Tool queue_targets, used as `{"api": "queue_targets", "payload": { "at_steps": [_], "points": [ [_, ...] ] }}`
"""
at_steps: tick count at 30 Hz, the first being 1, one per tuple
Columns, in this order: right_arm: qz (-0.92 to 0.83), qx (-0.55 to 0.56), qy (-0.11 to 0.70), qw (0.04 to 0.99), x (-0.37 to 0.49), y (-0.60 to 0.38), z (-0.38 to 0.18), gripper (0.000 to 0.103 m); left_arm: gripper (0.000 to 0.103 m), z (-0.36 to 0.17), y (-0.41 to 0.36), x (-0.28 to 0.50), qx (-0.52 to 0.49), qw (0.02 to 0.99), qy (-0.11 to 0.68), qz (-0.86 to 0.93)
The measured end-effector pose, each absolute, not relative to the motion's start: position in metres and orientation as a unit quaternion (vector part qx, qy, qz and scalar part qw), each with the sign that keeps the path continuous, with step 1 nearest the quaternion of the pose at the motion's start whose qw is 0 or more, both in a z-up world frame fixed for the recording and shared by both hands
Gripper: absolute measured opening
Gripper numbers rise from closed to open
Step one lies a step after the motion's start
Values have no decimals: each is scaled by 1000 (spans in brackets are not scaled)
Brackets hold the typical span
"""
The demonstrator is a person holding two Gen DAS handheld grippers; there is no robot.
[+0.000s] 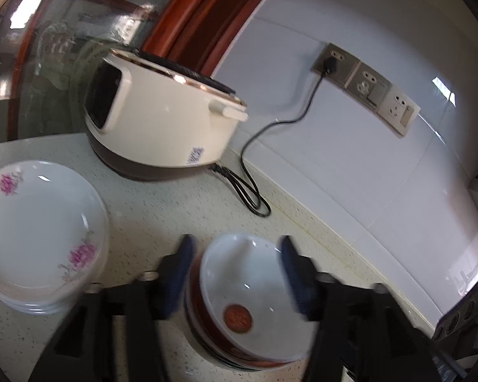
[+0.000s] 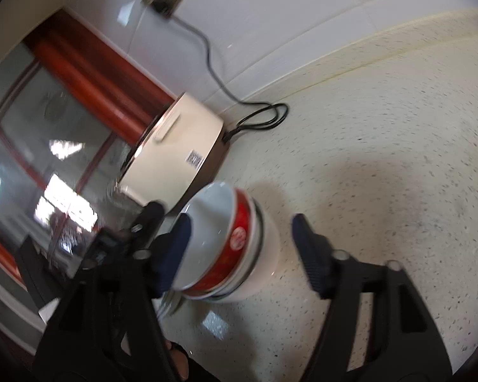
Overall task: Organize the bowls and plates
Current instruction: 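Open both grippers and regrip the nested bowl stack by its rim, then lift the nested bowl stack and carry it toward the flower plate stack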
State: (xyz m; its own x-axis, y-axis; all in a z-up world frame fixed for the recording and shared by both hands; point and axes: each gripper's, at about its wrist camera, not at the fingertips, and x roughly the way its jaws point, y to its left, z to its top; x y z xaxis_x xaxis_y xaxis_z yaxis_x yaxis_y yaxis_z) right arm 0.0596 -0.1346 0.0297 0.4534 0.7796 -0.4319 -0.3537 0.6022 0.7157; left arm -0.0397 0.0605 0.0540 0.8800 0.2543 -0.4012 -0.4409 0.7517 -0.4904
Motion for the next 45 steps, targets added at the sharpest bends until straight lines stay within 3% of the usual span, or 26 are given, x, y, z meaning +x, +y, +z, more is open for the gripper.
{"api": "queue_targets", "payload": {
  "at_steps": [1,2,17,45],
  "points": [
    [350,283,392,802,62,-137,27,80,86,55,61,-42,-295,922,152,201],
    [347,289,397,799,64,-137,25,82,86,56,62,-44,-295,921,147,210],
    [382,303,424,763,70,-130,9,91,87,28,87,-21,-348,895,219,175],
    [333,282,467,769,65,-119,-13,92,87,-2,89,4,-420,860,279,80]
  ]
}}
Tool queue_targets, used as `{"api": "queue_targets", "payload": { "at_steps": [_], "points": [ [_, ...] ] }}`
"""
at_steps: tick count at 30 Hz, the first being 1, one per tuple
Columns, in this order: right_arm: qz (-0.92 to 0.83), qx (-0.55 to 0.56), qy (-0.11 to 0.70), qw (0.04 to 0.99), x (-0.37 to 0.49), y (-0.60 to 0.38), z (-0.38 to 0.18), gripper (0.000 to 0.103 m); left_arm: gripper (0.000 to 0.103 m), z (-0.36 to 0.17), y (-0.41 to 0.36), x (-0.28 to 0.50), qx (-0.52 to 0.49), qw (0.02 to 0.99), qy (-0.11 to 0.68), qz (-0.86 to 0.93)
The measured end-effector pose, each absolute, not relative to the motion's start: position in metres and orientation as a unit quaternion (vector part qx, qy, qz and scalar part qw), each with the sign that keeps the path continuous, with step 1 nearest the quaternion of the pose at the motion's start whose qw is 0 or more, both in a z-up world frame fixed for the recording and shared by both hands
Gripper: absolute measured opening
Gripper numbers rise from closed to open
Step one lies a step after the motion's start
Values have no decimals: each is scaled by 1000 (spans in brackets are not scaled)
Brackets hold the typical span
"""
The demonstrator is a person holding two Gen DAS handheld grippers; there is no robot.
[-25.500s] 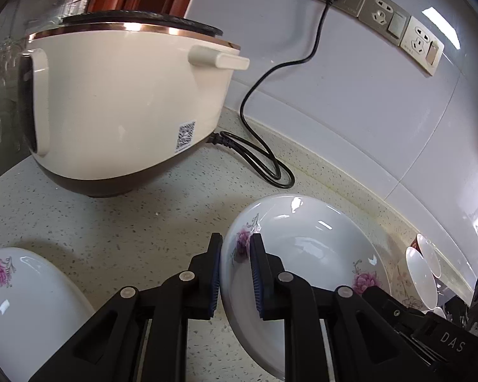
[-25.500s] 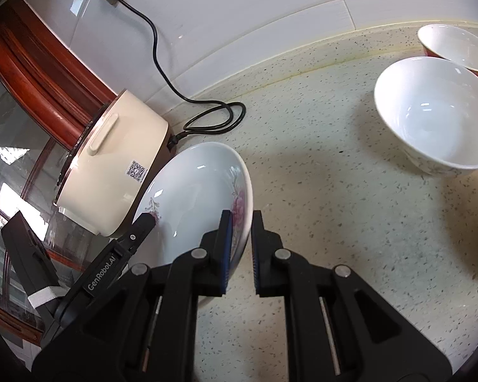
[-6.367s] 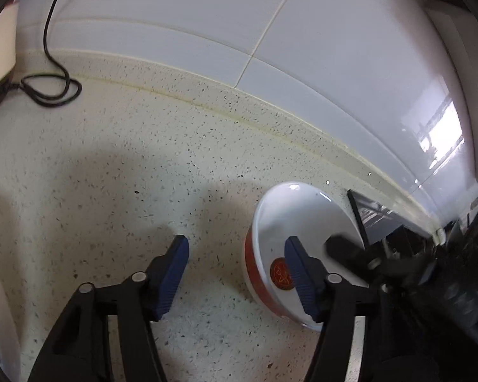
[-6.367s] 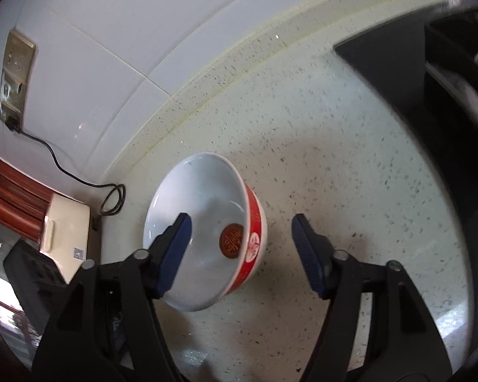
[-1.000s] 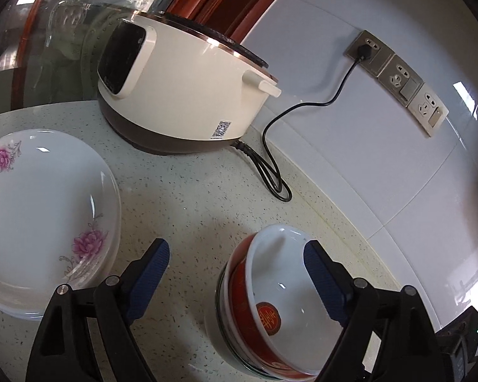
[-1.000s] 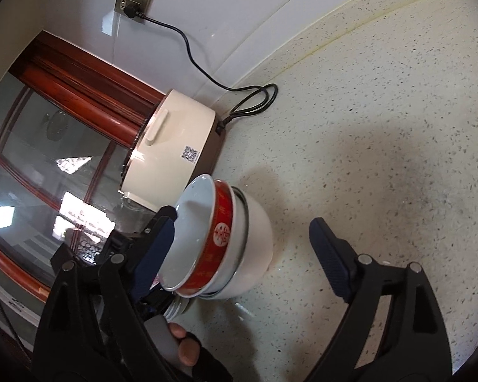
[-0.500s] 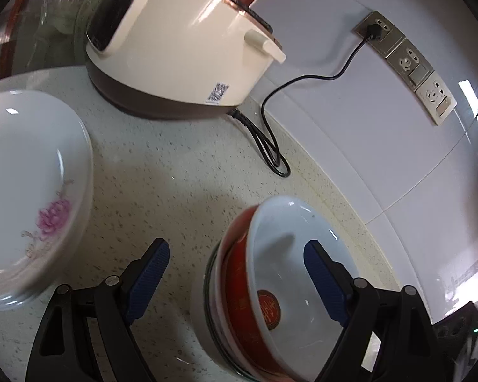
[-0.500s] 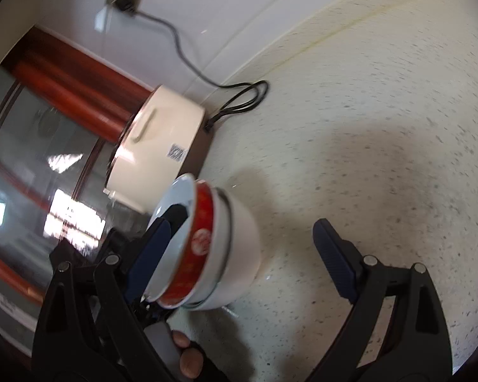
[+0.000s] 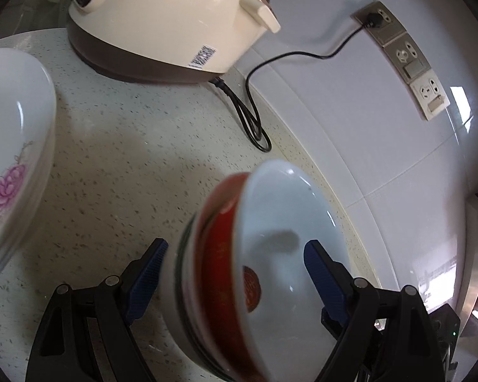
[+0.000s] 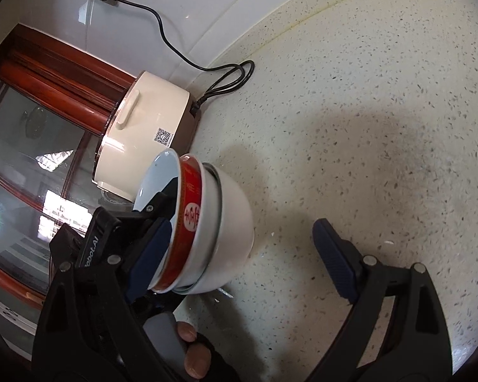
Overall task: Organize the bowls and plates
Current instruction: 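Lift the nested bowl stack and carry it toward the flower plate stack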
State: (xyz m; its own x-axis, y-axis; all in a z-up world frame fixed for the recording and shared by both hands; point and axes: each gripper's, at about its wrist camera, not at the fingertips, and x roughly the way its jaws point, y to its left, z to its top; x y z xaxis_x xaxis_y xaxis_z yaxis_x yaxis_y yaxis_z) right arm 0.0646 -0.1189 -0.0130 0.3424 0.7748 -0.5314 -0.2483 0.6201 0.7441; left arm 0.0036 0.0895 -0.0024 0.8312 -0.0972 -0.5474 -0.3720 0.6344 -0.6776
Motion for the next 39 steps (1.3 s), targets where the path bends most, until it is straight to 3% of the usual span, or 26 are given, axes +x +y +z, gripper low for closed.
{"api": "queue_targets", "payload": {
  "at_steps": [7,12,15,16,17,18,19,20,21,39],
  "points": [
    [345,252,460,779,64,-103,-9,103,87,-1,105,-8,-443,851,256,118],
    [361,245,465,770,64,-96,-9,102,89,1,107,-12,-436,853,257,130],
    [392,259,466,750,66,-94,-13,88,89,1,109,-13,-435,852,255,140],
    [400,275,473,736,67,-95,-17,71,89,1,109,-14,-432,853,256,143],
    [397,277,483,729,68,-94,-20,64,88,2,109,-15,-427,854,258,147],
    [394,265,483,736,67,-94,-19,60,85,2,108,-17,-423,855,260,150],
    [390,265,485,737,68,-96,-19,57,71,2,108,-18,-420,857,262,141],
    [389,275,488,731,68,-99,-21,56,60,1,104,-16,-418,861,264,123],
    [387,284,490,728,69,-102,-22,56,56,2,101,-14,-414,865,263,108],
    [389,263,465,750,56,-112,-4,56,60,7,90,-19,-398,877,259,71]
  ]
}}
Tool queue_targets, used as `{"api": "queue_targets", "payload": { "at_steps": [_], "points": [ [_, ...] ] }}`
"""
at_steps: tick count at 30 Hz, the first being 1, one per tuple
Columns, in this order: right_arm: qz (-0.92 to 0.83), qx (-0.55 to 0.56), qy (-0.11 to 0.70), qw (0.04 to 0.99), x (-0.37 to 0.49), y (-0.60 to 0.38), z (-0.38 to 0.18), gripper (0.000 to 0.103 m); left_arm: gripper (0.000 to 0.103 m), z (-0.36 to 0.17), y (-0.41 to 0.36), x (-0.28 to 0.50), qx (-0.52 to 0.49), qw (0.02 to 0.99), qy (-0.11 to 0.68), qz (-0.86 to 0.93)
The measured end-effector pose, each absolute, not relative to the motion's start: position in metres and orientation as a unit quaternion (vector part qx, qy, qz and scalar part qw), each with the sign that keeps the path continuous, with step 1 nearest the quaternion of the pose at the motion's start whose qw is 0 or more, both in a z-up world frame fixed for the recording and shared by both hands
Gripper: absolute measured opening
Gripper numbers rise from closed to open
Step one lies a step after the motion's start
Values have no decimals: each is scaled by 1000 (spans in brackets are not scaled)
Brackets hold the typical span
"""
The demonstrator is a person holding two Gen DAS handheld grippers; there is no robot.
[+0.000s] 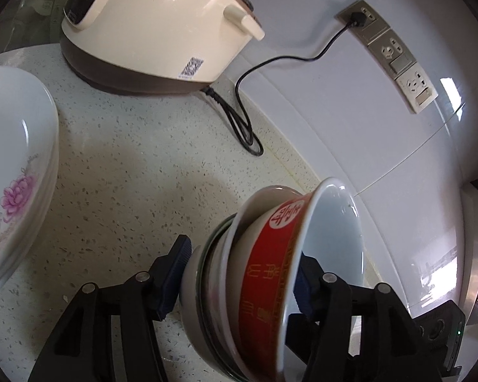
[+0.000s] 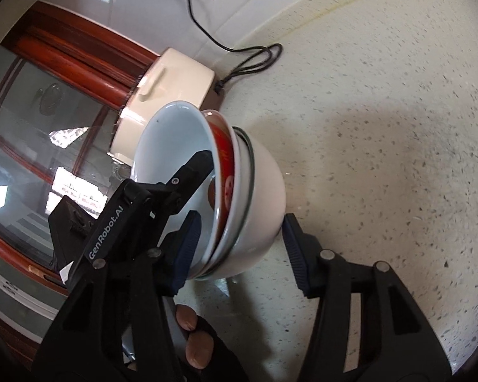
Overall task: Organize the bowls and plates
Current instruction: 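Lift the nested bowl stack and carry it toward the flower plate stack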
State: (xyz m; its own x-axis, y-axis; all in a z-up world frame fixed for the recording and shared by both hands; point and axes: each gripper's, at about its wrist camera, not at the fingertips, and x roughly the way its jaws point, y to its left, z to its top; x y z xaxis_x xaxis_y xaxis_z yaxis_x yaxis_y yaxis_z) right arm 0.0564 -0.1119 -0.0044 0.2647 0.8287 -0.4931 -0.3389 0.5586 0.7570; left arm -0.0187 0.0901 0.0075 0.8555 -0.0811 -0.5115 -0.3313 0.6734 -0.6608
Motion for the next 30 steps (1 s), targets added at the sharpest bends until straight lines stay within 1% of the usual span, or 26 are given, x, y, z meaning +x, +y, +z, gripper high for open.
{"api": "queue_targets", "payload": {
  "at_steps": [19,30],
  "points": [
    [438,256,430,747,37,-91,21,56,64,39,104,-56,-392,898,183,80],
    [451,257,428,740,37,-71,26,57,65,40,120,-61,-402,894,175,94]
  ]
}}
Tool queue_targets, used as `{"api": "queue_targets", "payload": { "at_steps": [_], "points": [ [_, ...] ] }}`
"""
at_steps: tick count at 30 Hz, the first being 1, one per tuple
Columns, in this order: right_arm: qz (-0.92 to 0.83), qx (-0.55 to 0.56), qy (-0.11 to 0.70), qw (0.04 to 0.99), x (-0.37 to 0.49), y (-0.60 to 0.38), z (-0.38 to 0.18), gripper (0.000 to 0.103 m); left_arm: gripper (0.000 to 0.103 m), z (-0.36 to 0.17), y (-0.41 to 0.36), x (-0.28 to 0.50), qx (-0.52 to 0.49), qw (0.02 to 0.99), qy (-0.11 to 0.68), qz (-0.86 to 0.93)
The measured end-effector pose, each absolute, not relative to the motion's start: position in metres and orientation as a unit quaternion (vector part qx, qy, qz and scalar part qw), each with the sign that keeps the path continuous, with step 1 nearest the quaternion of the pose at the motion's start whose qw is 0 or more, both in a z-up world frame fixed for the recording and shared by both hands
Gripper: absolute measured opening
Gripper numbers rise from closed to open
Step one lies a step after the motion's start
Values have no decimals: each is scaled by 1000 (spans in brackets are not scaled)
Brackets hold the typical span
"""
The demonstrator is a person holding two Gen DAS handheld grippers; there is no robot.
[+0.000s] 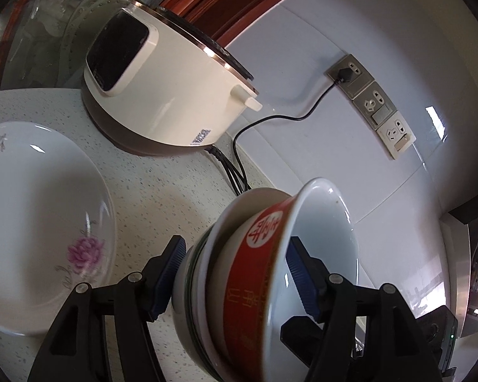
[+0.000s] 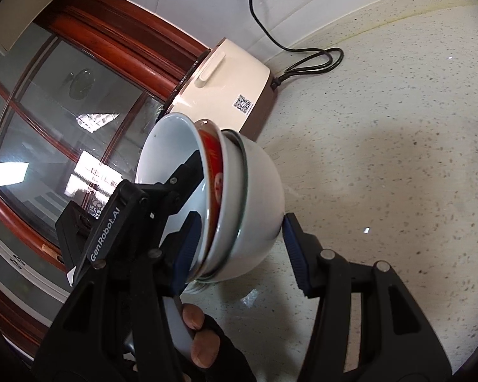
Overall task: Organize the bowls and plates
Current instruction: 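Lift the nested bowl stack and carry it toward the flower plate stack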
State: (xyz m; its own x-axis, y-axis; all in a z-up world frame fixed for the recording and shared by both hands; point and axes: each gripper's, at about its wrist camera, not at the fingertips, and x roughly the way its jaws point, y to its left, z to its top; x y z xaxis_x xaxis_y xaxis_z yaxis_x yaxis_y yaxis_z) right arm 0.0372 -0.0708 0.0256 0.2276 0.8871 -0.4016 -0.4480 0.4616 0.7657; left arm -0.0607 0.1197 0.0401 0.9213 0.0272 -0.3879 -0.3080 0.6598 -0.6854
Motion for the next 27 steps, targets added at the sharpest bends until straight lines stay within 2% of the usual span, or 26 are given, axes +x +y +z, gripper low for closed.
{"api": "queue_targets", "payload": {
  "at_steps": [27],
  "points": [
    [507,231,448,700,18,35,26,57,69,39,212,-113,-422,877,165,159]
  ]
}}
